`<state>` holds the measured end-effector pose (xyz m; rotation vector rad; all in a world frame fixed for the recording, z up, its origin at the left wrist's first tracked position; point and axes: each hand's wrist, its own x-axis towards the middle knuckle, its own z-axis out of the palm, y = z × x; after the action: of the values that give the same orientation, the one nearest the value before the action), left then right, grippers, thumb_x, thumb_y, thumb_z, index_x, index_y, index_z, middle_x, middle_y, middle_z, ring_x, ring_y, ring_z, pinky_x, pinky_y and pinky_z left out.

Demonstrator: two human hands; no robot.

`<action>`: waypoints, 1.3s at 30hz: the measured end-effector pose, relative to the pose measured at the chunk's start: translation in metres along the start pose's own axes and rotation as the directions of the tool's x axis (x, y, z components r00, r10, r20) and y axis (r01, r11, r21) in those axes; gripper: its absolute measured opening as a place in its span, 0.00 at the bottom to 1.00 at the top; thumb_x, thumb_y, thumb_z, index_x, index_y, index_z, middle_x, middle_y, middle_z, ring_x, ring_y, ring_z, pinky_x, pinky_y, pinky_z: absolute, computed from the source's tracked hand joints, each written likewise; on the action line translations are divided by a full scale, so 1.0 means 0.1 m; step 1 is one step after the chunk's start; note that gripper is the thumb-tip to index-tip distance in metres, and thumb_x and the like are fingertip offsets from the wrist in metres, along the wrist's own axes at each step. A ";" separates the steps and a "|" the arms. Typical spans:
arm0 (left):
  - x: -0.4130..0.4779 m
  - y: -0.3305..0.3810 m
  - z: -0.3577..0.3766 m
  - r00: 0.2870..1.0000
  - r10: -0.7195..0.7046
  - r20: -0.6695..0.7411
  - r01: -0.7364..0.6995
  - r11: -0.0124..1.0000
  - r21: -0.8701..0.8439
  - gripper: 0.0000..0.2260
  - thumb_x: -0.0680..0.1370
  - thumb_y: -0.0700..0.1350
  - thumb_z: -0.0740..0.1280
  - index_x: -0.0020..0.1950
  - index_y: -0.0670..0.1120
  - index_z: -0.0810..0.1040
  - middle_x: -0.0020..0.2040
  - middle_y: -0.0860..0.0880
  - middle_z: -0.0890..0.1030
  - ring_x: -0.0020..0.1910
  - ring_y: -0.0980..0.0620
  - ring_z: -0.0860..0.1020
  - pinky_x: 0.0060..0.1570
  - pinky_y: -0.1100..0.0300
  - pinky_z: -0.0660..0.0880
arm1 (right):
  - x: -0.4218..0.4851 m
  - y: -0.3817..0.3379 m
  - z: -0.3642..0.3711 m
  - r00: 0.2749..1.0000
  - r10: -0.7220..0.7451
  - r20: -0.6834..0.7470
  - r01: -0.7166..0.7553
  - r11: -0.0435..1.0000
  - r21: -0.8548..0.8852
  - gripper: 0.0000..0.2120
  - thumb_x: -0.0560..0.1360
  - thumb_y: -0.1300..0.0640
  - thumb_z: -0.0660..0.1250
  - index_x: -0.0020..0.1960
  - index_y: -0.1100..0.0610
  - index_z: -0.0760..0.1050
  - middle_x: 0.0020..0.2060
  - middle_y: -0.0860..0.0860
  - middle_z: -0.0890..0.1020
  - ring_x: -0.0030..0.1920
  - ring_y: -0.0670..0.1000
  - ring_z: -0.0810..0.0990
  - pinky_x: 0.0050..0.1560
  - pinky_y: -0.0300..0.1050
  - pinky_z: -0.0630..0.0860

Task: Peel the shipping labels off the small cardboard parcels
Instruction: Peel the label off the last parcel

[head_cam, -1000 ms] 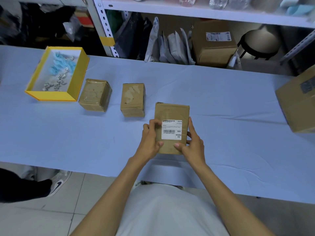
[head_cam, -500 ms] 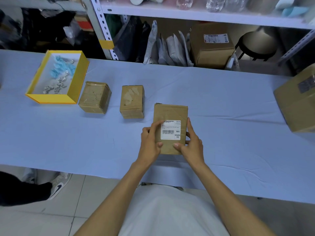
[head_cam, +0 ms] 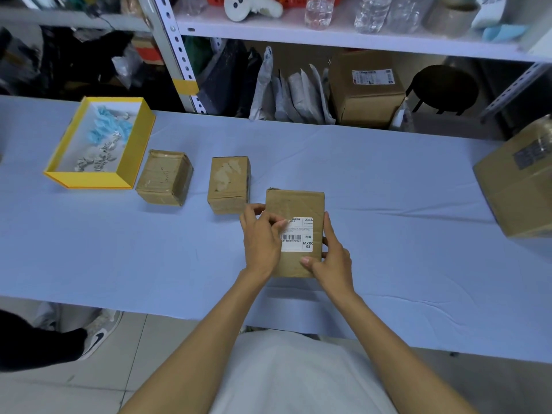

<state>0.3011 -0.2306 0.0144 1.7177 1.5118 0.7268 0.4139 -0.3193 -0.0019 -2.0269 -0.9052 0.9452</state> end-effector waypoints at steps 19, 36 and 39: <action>-0.07 0.02 -0.08 0.988 0.146 -0.048 -0.141 0.986 0.090 0.04 0.76 0.47 0.69 0.45 0.47 0.79 0.47 0.54 0.80 0.50 0.57 0.71 0.43 0.65 0.69 | 0.05 0.04 0.02 1.000 -0.008 -0.029 0.007 0.999 -0.045 0.54 0.65 0.62 0.74 0.75 0.32 0.45 0.53 0.50 0.81 0.49 0.55 0.82 0.51 0.57 0.80; -0.04 0.02 -0.13 1.000 0.028 0.009 -0.027 0.995 -0.100 0.06 0.72 0.44 0.74 0.46 0.45 0.81 0.43 0.52 0.80 0.40 0.55 0.79 0.47 0.53 0.78 | 0.04 0.00 0.01 1.000 -0.003 -0.012 0.003 0.999 -0.042 0.53 0.65 0.63 0.73 0.74 0.31 0.46 0.50 0.47 0.80 0.48 0.55 0.82 0.49 0.56 0.80; 0.00 0.05 -0.14 1.000 0.010 0.030 -0.009 0.998 -0.058 0.06 0.72 0.45 0.74 0.41 0.43 0.81 0.43 0.51 0.75 0.39 0.54 0.78 0.46 0.54 0.78 | 0.03 0.00 0.01 1.000 -0.002 -0.011 0.001 0.999 -0.032 0.53 0.65 0.63 0.73 0.73 0.29 0.46 0.49 0.45 0.79 0.49 0.55 0.82 0.50 0.56 0.80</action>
<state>0.2921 -0.2287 0.0266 1.6861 1.4495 0.7399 0.4148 -0.3165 -0.0035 -2.0557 -0.9212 0.9237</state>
